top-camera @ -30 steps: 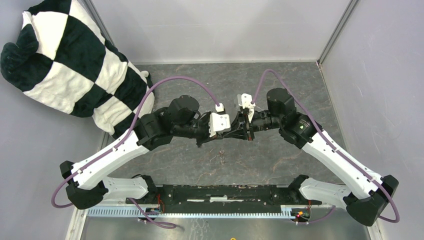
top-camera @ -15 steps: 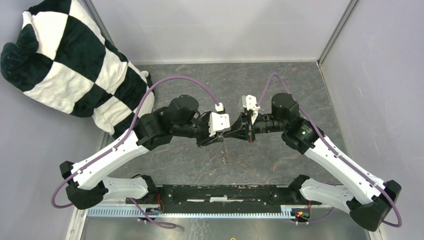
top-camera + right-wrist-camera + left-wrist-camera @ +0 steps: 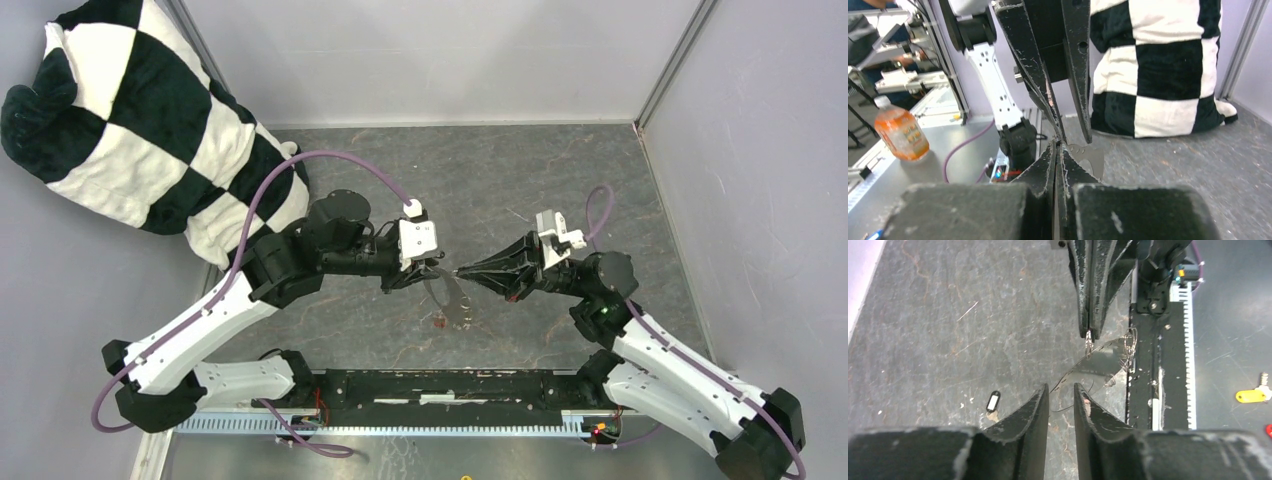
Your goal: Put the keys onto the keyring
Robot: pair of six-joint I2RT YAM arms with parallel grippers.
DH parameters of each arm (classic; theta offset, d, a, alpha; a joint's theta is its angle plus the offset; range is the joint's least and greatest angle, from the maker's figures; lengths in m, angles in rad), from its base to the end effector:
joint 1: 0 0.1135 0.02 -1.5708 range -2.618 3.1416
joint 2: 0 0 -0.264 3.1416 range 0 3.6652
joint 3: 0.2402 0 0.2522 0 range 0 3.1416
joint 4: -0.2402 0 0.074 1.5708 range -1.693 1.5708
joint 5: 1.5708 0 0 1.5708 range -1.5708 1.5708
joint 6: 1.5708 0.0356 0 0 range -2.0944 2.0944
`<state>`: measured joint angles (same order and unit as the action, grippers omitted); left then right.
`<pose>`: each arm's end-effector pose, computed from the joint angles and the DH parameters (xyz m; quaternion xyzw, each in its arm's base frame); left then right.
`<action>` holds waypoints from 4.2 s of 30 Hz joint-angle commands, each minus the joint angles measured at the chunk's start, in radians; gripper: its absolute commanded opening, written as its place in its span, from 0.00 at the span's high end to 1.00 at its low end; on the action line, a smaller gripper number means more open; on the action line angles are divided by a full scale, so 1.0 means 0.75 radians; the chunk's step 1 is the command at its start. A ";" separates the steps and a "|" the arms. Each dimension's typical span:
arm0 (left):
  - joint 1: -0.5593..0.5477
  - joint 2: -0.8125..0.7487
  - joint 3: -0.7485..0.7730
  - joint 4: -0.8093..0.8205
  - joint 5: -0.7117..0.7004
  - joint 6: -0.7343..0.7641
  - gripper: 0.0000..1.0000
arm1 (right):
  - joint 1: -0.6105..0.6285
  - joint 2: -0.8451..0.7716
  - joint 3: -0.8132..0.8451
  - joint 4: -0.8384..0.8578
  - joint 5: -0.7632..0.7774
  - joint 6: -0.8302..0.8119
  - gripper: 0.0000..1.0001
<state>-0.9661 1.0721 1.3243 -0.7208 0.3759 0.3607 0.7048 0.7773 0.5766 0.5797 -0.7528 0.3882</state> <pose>0.1095 -0.1815 0.4162 0.5925 0.5992 -0.3053 0.4436 0.1188 0.1330 0.3456 -0.3827 0.4675 0.5763 0.5504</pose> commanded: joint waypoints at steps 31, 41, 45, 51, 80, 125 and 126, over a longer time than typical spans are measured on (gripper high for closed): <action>0.025 0.053 -0.032 0.351 0.376 -0.289 0.74 | 0.008 0.110 -0.217 0.809 0.163 0.426 1.00; 0.028 0.056 -0.028 0.343 0.357 -0.300 0.83 | 0.012 0.116 -0.232 0.857 0.167 0.450 1.00; 0.033 0.052 -0.019 0.345 0.317 -0.303 0.84 | 0.015 0.114 -0.247 0.859 0.161 0.452 1.00; 0.036 0.054 -0.016 0.339 0.270 -0.279 0.83 | 0.016 0.130 -0.243 0.865 0.127 0.464 1.00; 0.040 0.008 -0.008 0.297 0.237 -0.230 0.84 | 0.020 0.127 -0.251 0.840 0.123 0.447 1.00; 0.077 -0.001 -0.032 0.116 0.166 0.083 0.98 | 0.018 0.210 0.609 -1.064 -0.110 -0.758 0.52; 0.077 0.002 -0.030 0.115 0.168 0.086 0.98 | 0.018 0.227 0.606 -1.050 -0.137 -0.756 0.53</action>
<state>-0.9112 1.0836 1.2781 -0.6575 0.4812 0.3840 0.7136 0.9291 1.0214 -0.1772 -0.7475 -0.1280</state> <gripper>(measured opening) 0.032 0.479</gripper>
